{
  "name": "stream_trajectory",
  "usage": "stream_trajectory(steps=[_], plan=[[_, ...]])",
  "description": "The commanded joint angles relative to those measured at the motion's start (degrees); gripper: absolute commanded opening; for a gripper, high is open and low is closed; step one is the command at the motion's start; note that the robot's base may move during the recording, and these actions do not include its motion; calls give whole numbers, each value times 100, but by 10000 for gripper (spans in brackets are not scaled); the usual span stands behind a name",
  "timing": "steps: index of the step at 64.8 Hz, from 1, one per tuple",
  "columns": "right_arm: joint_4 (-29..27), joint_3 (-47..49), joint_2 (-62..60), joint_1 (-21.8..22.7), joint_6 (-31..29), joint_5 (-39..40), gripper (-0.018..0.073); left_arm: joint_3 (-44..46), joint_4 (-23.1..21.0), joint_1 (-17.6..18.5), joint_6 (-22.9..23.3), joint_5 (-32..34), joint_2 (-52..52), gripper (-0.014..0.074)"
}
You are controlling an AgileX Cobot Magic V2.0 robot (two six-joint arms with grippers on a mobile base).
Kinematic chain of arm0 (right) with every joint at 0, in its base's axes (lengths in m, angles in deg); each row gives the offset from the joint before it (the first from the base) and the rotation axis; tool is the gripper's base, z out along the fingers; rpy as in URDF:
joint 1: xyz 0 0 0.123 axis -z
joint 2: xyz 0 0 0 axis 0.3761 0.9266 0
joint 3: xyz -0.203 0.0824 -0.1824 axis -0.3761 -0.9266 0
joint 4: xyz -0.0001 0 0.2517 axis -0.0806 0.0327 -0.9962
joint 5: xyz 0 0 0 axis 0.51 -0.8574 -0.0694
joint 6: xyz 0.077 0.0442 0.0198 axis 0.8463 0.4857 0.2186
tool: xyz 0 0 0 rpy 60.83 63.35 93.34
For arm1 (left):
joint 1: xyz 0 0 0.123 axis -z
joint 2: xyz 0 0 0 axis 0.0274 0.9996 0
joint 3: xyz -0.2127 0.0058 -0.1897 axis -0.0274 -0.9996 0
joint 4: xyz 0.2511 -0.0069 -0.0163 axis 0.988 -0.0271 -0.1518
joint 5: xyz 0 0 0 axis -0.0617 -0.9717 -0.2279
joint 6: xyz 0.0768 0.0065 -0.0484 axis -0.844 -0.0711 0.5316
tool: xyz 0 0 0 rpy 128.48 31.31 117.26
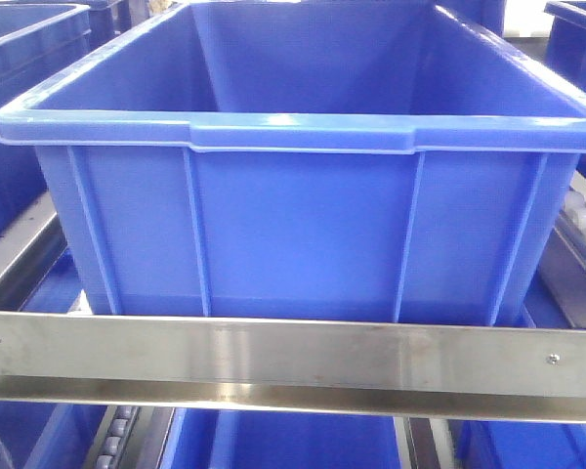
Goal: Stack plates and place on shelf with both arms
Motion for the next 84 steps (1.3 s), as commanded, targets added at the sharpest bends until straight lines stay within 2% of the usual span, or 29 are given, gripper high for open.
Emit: stream_trajectory(steps=[1, 55, 62, 71, 84], plan=[[89, -11, -112, 20, 42, 470, 55, 180, -12, 1, 21, 492, 39, 82], [78, -6, -112, 20, 42, 464, 55, 115, -12, 1, 21, 508, -27, 82], [78, -6, -112, 20, 42, 464, 55, -143, 29, 1, 21, 478, -423, 82], [78, -6, -112, 20, 42, 464, 55, -667, 760, 22, 21, 457, -1201, 82], [78, -6, -112, 20, 42, 464, 55, -1581, 662, 22, 43, 489, -2072, 82]])
